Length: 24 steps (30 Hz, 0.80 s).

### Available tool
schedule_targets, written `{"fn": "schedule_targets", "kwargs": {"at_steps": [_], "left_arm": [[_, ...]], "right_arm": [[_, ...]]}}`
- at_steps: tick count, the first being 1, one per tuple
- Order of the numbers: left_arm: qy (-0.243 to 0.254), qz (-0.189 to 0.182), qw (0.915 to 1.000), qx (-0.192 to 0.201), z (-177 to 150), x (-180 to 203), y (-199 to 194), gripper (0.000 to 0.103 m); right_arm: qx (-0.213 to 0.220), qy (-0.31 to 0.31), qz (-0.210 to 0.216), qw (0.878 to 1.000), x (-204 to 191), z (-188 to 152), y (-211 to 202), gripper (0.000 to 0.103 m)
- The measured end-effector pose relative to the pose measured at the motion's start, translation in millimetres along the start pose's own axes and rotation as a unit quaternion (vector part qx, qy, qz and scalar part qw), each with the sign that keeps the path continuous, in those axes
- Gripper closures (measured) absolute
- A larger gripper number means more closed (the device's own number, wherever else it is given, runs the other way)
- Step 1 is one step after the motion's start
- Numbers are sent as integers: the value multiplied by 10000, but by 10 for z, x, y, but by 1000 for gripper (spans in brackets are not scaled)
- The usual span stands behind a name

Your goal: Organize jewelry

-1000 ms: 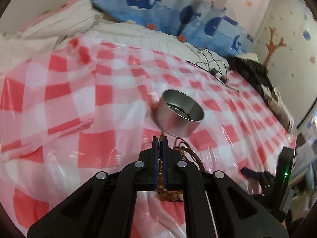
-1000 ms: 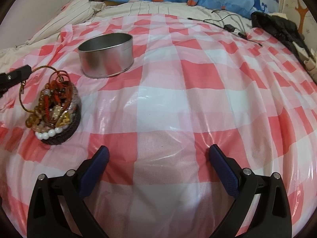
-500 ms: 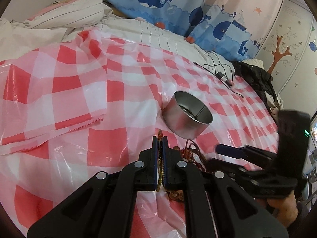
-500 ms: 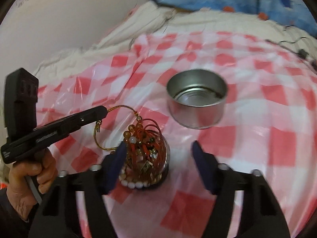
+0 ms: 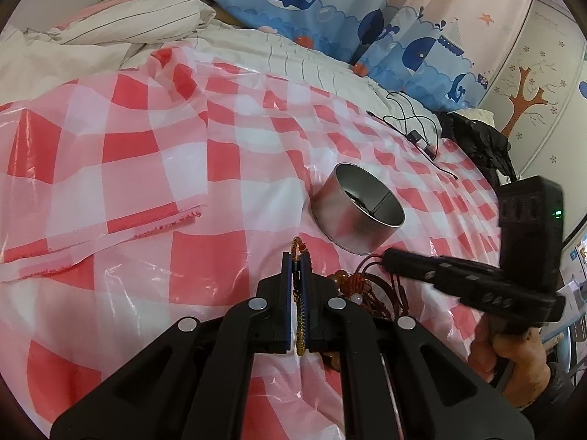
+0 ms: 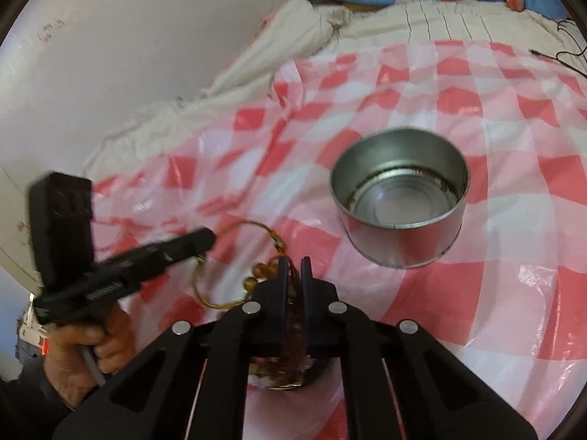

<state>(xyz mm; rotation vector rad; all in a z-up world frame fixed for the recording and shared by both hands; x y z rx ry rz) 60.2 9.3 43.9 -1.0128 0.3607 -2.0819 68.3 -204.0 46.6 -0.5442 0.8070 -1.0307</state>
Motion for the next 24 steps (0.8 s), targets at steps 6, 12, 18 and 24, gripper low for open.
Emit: {"fn": "schedule_targets", "kwargs": {"at_steps": [6, 12, 18, 24], "left_arm": [[3, 23, 10000, -14, -7, -8, 1, 99], [11, 18, 10000, -38, -17, -7, 12, 99], [20, 27, 10000, -74, -24, 2, 38, 99], [9, 66, 9999, -88, -30, -14, 44, 99]], "right_arm": [[48, 141, 142, 9998, 28, 30, -61, 98], [-60, 30, -278, 9996, 37, 8, 23, 41], [-283, -161, -388, 9987, 2, -54, 199, 96], [144, 285, 542, 9980, 64, 16, -94, 101]]}}
Point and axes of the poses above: each gripper's, at about its wrist camera, not at the fingertips, and y roughly the way its jaws point, x to its right, z to its top, the point moved 1 cm from there along y, roughly the way its jaws point, and after that the axes turned 15 degrees about -z, right-handed, at the moved point
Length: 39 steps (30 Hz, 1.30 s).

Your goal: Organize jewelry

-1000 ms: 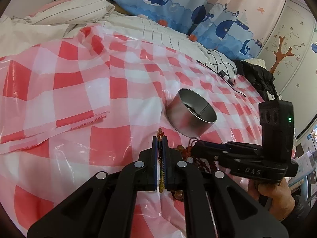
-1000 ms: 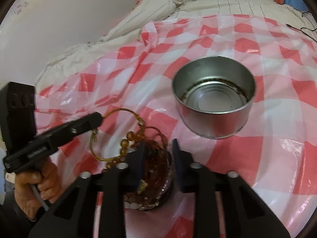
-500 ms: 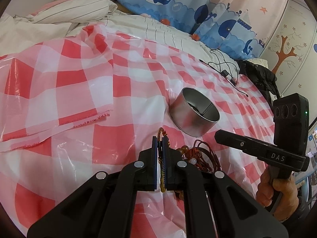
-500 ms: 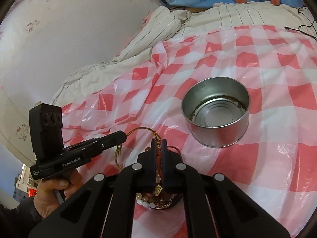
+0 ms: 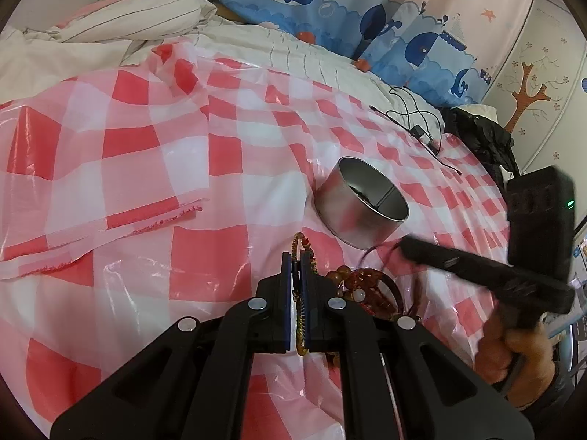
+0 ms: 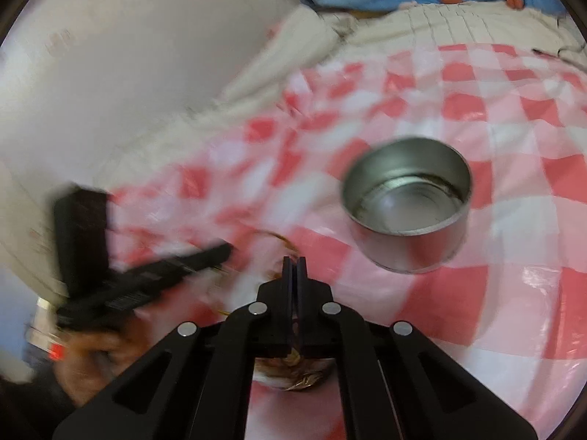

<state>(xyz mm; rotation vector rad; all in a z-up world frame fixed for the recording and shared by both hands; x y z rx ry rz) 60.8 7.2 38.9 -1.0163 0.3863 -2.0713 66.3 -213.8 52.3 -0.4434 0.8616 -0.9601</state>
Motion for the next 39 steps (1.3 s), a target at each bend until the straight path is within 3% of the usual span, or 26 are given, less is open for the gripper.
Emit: {"fn": "schedule_targets", "kwargs": {"at_steps": [8, 19, 25, 27, 28, 29, 30, 31, 33, 36, 39], "left_arm": [[52, -18, 10000, 24, 10, 8, -10, 99], [865, -539, 9936, 493, 127, 557, -319, 99], [778, -745, 9921, 644, 175, 622, -432, 99], [797, -713, 9922, 644, 178, 643, -445, 99], [784, -670, 9927, 623, 181, 630, -430, 99], [728, -628, 9937, 583, 182, 603, -406, 99], [686, -596, 9943, 557, 183, 586, -392, 99], [651, -567, 9948, 535, 179, 574, -383, 99], [642, -561, 9950, 518, 173, 584, -386, 99], [729, -539, 9946, 503, 172, 621, -394, 99], [720, -553, 9946, 501, 173, 632, -393, 99]], "right_arm": [[653, 502, 786, 9935, 92, 127, -424, 101], [968, 836, 1159, 9850, 224, 229, -644, 101], [1070, 935, 1316, 9811, 280, 259, -745, 101], [787, 759, 967, 9893, 252, 266, -683, 100], [285, 201, 160, 9993, 158, 236, -497, 101], [-13, -192, -682, 9975, 116, 176, -327, 101], [-296, 52, -717, 9970, 206, 104, -168, 100], [-311, 434, -276, 9982, 278, 80, -143, 100], [14, 514, -243, 9984, 285, 144, -296, 100], [618, 708, 483, 9944, 306, 229, -609, 100], [780, 883, 949, 9885, 348, 241, -669, 100]]}}
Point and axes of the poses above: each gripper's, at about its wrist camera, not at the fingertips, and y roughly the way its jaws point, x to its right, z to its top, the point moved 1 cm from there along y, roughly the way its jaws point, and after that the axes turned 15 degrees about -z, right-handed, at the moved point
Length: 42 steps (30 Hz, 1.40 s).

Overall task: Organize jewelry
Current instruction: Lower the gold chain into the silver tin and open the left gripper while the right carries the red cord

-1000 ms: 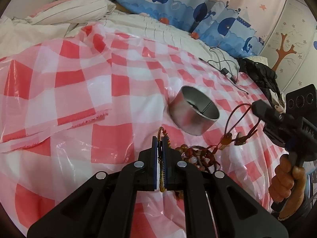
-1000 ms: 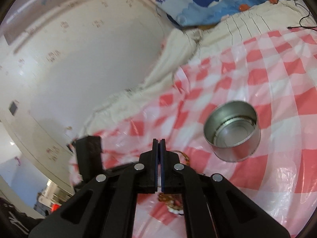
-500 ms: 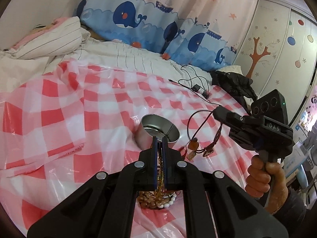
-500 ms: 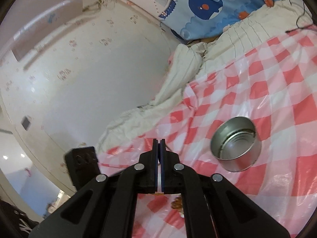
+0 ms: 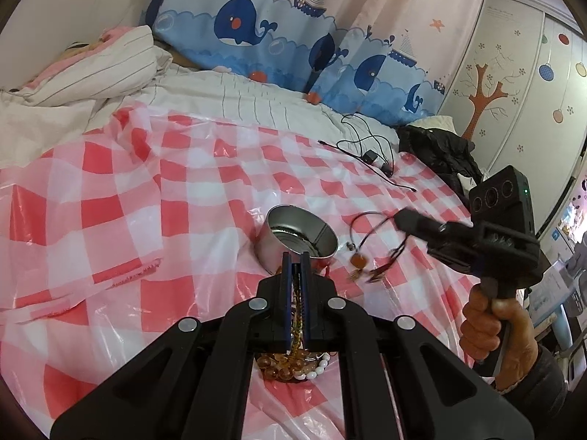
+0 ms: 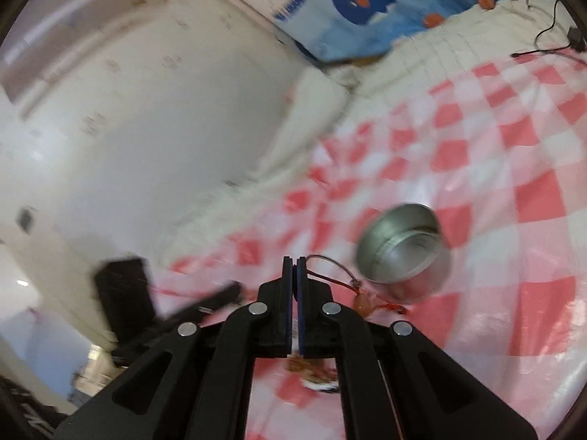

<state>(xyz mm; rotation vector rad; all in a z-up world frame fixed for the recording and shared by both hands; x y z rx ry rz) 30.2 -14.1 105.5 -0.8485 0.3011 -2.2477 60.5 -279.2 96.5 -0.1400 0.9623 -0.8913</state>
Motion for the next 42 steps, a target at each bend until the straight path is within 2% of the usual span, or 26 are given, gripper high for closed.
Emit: {"fn": "schedule_targets", "kwargs": {"at_steps": [3, 4, 5, 6, 7, 8, 10, 14, 19, 25, 29, 32, 33, 35, 37, 40, 42], "left_arm": [[-1, -74, 10000, 27, 11, 30, 1, 99], [-11, -114, 9999, 45, 17, 40, 4, 99], [2, -133, 9999, 53, 22, 62, 5, 99], [14, -129, 9999, 44, 22, 70, 18, 99], [14, -123, 9999, 25, 19, 80, 30, 99], [7, -125, 9999, 13, 20, 77, 42, 99], [-2, -145, 9999, 24, 24, 91, 44, 99], [-96, -317, 9994, 101, 58, 102, 83, 99], [-99, -571, 9980, 236, 214, 176, 198, 99], [-136, -761, 9966, 300, 506, 158, 606, 99], [-210, -780, 9966, 165, 581, 90, 968, 99], [-276, -502, 9983, -123, 548, -18, 1234, 99], [-347, -419, 9981, -271, 513, -76, 1307, 97], [-490, -131, 9976, -469, 460, -188, 1381, 84], [-569, -35, 9976, -398, 463, -256, 1337, 65], [-600, 239, 9978, -181, 504, -310, 1166, 55], [-599, 351, 9975, -104, 521, -312, 1047, 55]], "right_arm": [[-19, 54, -1, 10000, 18, 7, 10, 100], [-61, 141, 162, 9998, 38, 6, 19, 100], [-182, 138, 54, 9997, 47, -3, 59, 100], [-235, 43, -292, 9993, 52, -5, 52, 100], [-381, -225, -1054, 9934, 63, -25, 110, 100], [-466, -196, -1184, 9917, 116, -40, 135, 100], [-336, 115, -783, 9963, 188, -13, 89, 100], [-35, 113, -608, 9981, 133, 56, -29, 100], [77, 232, -503, 9984, 144, 167, 16, 100], [247, 275, -461, 9983, 184, 328, 18, 100], [232, 328, -506, 9979, 268, 429, 86, 100], [190, 350, -531, 9978, 319, 503, 161, 100], [173, 356, -530, 9978, 328, 522, 186, 100], [136, 380, -488, 9980, 340, 547, 240, 100], [75, 376, -475, 9981, 343, 571, 324, 100], [-112, 218, -673, 9974, 302, 530, 487, 100], [-408, -70, -1161, 9924, 285, 438, 671, 99]]}}
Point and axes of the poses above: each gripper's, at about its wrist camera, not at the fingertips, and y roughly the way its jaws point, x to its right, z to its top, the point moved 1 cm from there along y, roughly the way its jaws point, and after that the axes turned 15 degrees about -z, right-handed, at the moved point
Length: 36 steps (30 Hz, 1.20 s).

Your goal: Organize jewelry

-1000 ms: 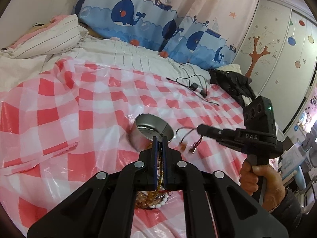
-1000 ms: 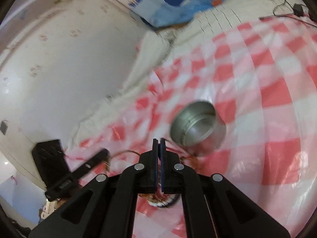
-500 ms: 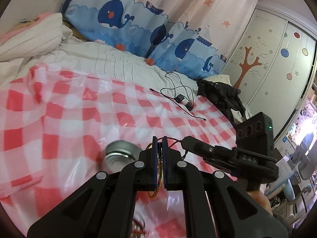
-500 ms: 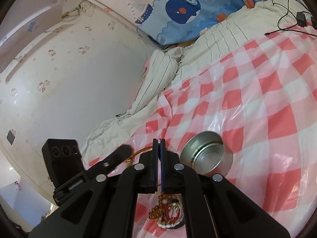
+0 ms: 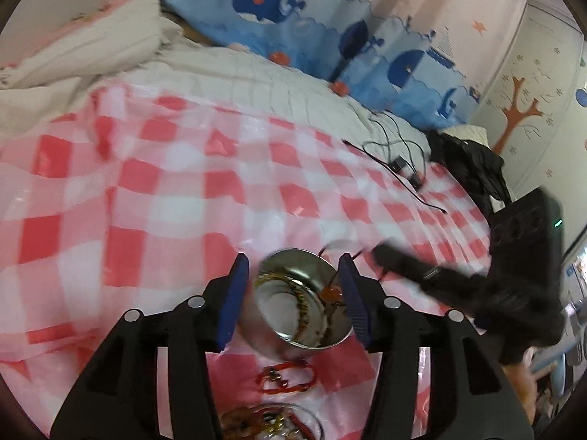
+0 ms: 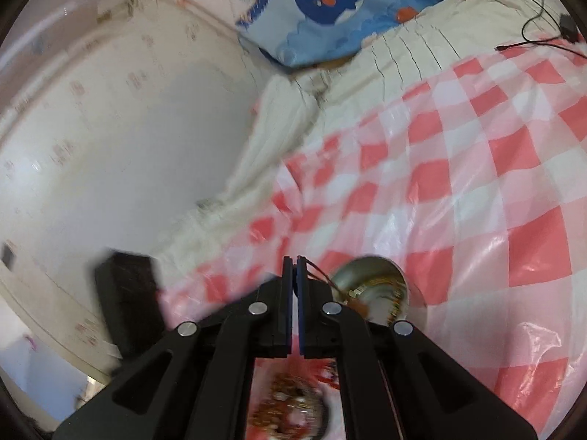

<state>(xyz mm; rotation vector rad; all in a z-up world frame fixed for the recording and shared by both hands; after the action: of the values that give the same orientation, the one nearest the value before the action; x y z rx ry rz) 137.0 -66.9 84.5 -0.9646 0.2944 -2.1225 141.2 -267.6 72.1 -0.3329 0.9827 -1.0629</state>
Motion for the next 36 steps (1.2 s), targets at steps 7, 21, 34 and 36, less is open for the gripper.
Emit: {"fn": "schedule_targets", "kwargs": {"at_steps": [7, 21, 34, 36], "left_arm": [[480, 108, 9985, -229, -47, 122, -355, 52], [1066, -13, 9834, -1467, -524, -20, -506, 49], [1895, -90, 9625, -1939, -711, 217, -391, 46], [2247, 10, 9540, -1983, -769, 318, -339, 46]], "right_arm": [[-143, 41, -347, 9993, 87, -159, -3, 63], [-584, -630, -1286, 9880, -93, -750, -2, 61], [-711, -1651, -2180, 9593, -269, -872, 401, 95], [-710, -1691, -2213, 9578, -260, -855, 366, 95]]}}
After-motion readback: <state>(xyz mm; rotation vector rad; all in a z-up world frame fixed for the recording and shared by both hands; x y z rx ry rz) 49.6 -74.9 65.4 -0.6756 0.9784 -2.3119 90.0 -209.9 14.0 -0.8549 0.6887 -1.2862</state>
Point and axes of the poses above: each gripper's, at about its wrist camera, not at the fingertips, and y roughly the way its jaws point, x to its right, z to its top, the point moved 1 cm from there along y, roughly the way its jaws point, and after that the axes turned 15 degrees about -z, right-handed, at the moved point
